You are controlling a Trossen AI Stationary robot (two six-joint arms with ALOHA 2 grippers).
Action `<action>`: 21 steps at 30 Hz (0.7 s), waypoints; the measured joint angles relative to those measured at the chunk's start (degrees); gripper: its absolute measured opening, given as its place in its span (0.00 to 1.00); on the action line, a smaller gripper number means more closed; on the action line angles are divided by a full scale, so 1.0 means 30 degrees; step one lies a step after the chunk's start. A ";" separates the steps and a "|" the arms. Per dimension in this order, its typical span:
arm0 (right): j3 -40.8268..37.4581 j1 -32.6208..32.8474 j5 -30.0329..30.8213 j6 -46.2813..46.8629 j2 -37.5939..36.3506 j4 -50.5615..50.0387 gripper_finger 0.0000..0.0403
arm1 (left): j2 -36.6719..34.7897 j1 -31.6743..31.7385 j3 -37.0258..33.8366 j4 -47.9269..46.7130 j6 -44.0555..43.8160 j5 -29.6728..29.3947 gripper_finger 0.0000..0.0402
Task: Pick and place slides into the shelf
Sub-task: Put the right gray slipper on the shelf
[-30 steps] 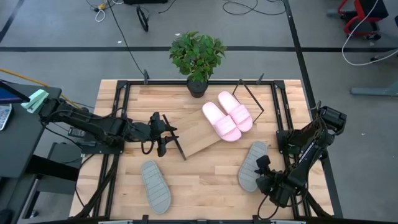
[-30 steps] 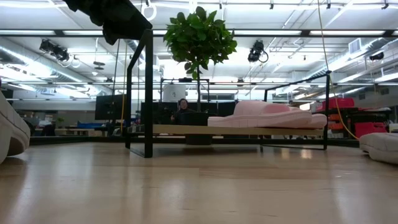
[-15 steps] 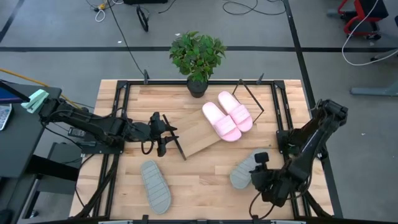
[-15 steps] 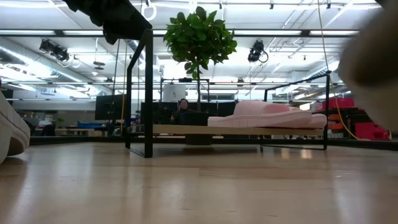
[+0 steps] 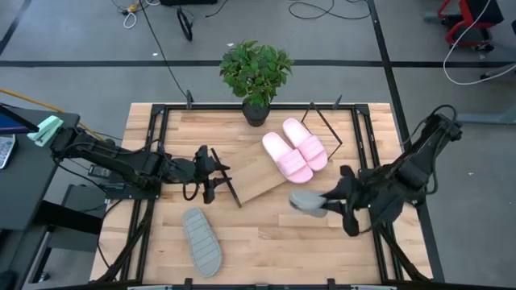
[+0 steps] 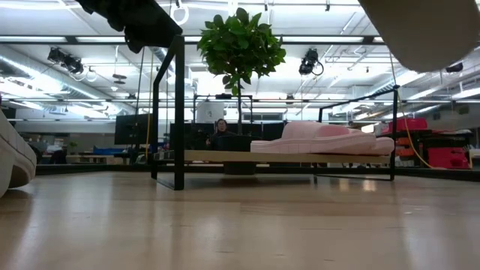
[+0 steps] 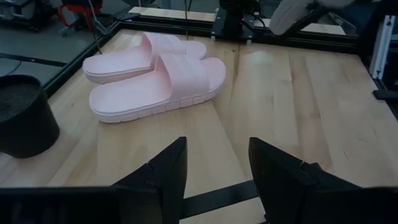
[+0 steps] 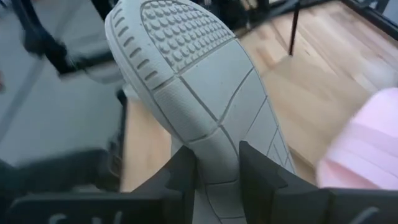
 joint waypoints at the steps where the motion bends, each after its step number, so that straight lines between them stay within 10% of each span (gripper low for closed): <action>1: 0.0000 -0.0172 -0.0150 -0.0054 -0.0185 0.0406 0.23 | 0.0000 0.0000 0.0000 0.0000 0.0064 0.0163 0.44; 14: 0.0000 -0.3481 -0.7962 -0.5555 -0.0047 0.7297 0.22 | 0.0000 -0.1079 0.0000 0.0444 0.1528 0.0549 0.45; 21: 0.0002 -0.5526 -0.8810 -0.9986 0.0033 1.0671 0.22 | 0.0000 -0.2562 0.0000 0.3796 0.3406 0.0586 0.45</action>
